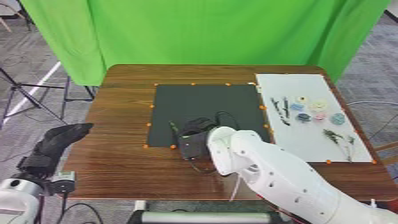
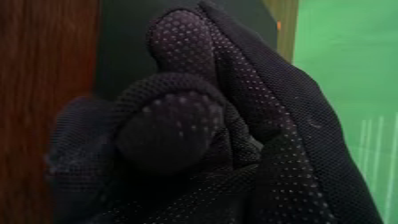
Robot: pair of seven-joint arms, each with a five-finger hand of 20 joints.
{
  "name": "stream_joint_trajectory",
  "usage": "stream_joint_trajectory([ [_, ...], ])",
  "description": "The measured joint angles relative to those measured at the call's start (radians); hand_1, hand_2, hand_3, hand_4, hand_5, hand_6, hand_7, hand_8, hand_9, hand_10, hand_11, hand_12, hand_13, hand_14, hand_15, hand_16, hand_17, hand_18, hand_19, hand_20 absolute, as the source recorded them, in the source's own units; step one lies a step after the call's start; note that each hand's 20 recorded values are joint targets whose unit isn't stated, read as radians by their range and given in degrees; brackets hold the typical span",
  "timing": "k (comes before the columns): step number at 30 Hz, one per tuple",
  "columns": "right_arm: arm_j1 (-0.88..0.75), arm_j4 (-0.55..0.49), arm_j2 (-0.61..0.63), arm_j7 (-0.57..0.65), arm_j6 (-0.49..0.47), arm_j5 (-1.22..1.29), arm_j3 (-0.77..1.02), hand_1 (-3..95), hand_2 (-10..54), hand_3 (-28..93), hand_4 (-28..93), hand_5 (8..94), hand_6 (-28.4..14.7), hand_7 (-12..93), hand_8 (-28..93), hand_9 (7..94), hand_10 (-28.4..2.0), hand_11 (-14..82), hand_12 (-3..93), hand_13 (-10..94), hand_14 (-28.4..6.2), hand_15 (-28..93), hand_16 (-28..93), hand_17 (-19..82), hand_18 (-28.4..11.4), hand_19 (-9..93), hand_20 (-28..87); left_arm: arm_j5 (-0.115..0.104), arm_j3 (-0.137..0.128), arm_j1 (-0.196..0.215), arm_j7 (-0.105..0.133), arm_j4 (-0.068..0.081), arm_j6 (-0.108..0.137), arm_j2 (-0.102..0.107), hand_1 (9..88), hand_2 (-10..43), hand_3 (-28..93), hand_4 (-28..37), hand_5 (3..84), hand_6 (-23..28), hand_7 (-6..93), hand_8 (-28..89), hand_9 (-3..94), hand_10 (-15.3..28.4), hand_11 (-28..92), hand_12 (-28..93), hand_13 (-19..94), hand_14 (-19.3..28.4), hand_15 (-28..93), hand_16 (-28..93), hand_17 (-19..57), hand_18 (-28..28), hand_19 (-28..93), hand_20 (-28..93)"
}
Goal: Arrange flowers
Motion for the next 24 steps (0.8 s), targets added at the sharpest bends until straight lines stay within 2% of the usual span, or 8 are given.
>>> stream_joint_trajectory([
  [9,0.008,0.02,-0.018,-0.002,0.042,-0.037,-0.018,67.1,-8.8,53,6,55.6,-11.5,70,-4,89.5,-14.0,37.6,23.1,94,0.0,55,16,79,-4.9,76,40,0.0,-0.004,0.0,-0.005,-0.001,-0.013,0.0,24.4,6.7,58,-23.4,42.9,7.4,9.8,-5,35.4,16.6,13,10,25,16.0,10,0,-0.4,7.9,8,10],
  [24,0.001,0.028,-0.021,0.002,0.023,-0.033,0.002,63.3,-9.5,49,7,54.4,-10.3,69,5,89.5,-13.2,35.7,26.5,94,0.3,55,16,79,-5.1,75,41,0.0,-0.022,-0.001,-0.037,-0.006,-0.071,-0.001,24.8,5.9,58,-22.4,41.2,7.2,9.4,-4,34.0,16.4,12,10,25,15.9,9,0,-1.0,8.1,7,10],
])
